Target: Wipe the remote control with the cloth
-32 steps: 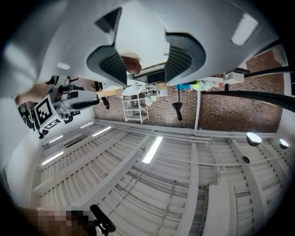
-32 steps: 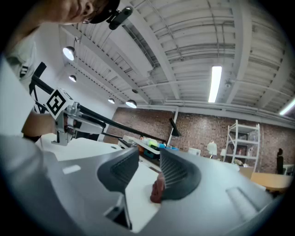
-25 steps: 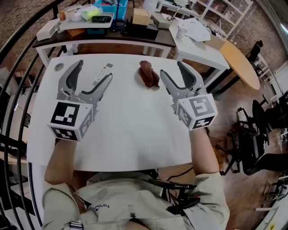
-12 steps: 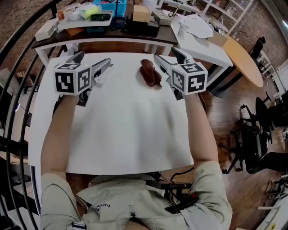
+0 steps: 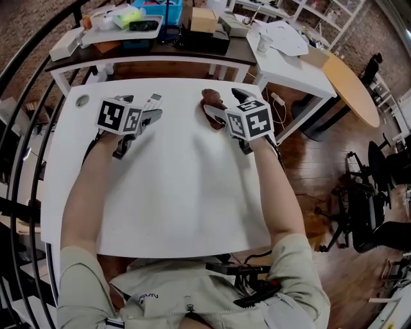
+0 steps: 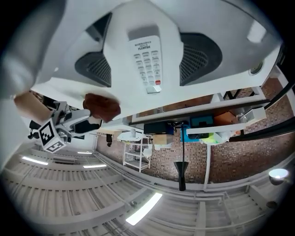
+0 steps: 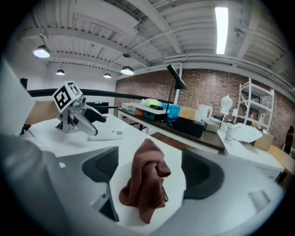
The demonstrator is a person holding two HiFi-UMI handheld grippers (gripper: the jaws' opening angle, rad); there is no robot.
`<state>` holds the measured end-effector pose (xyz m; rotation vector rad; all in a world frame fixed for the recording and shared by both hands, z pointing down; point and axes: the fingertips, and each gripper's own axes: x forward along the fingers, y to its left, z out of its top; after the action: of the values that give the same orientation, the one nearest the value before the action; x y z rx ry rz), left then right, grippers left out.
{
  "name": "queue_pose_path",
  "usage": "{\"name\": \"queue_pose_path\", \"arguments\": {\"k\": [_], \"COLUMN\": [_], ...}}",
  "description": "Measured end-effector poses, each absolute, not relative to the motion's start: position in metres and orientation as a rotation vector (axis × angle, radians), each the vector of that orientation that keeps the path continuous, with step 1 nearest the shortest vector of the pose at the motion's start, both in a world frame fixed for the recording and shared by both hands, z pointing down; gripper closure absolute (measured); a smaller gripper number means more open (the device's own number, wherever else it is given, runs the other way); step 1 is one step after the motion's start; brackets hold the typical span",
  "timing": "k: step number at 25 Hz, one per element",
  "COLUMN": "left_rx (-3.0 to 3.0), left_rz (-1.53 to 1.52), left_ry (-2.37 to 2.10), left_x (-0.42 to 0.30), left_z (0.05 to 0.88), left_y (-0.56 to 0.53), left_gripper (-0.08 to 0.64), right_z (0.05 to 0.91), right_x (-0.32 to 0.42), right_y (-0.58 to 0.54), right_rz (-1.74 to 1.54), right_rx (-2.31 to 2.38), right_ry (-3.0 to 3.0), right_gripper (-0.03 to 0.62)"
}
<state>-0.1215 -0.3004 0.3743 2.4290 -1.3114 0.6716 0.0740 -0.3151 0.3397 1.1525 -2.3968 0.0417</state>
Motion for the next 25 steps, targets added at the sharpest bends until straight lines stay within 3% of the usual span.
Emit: {"name": "queue_pose_path", "arguments": {"k": [6,9,18,25], "left_rx": [2.37,2.351,2.288,2.369], "left_rz": [0.858,0.908,0.934,0.947], "left_ry": [-1.223,-1.184,-1.161,-1.159], "left_x": [-0.119,-0.119,-0.143,-0.125], "left_z": [0.407,0.419,0.422,0.421], "left_y": [-0.302,-0.303,-0.302,-0.295], "left_gripper": [0.1,0.166,0.174,0.263], "right_z": [0.367,0.376,0.402,0.411], "right_x": [0.072,0.075,0.053,0.07], "right_y": [-0.323,-0.326,-0.329,-0.323], "right_rz": [0.122,0.155,0.216,0.227], "right_rx": [1.124,1.121,1.029,1.038], "right_ry": [-2.349,-2.314,-2.273,-2.222], "right_gripper": [0.173,0.174,0.175,0.294]}}
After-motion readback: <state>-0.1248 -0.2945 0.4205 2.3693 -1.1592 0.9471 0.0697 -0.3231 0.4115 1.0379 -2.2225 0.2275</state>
